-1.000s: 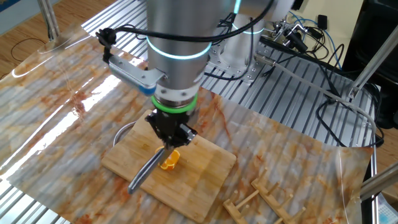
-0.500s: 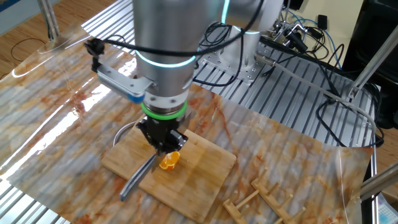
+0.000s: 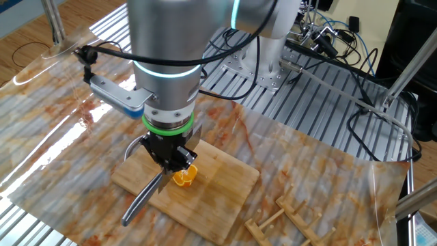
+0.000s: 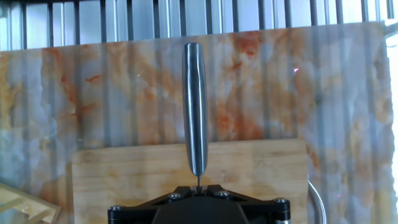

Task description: Chop the orange

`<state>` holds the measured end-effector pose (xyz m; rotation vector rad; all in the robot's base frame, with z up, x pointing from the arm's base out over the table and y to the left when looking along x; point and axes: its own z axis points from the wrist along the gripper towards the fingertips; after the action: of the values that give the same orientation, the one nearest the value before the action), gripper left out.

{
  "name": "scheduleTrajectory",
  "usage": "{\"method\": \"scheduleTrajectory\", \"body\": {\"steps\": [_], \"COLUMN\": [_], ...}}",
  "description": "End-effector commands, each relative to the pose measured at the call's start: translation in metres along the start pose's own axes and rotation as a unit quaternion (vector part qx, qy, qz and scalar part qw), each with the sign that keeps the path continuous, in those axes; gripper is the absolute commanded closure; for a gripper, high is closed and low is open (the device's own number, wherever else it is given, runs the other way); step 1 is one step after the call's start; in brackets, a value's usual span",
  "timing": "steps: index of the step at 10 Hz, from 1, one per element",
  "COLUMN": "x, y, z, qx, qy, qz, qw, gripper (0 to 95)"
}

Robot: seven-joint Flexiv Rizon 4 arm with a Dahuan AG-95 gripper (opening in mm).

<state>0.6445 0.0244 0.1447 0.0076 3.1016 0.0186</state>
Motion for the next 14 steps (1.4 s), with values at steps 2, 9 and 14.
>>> {"method": "scheduleTrajectory", "body": {"steps": [2, 9, 14], "x": [0.001, 0.000, 0.008], "y": [0.001, 0.006, 0.011], "z": [0.003, 0.014, 0.019], "qx": [-0.006, -0.007, -0.002], "qy": [-0.010, -0.011, -0.013], "qz": [-0.016, -0.017, -0.020], "qw": [0.9998, 0.9998, 0.9997], "gripper": [95.0, 95.0, 95.0]}}
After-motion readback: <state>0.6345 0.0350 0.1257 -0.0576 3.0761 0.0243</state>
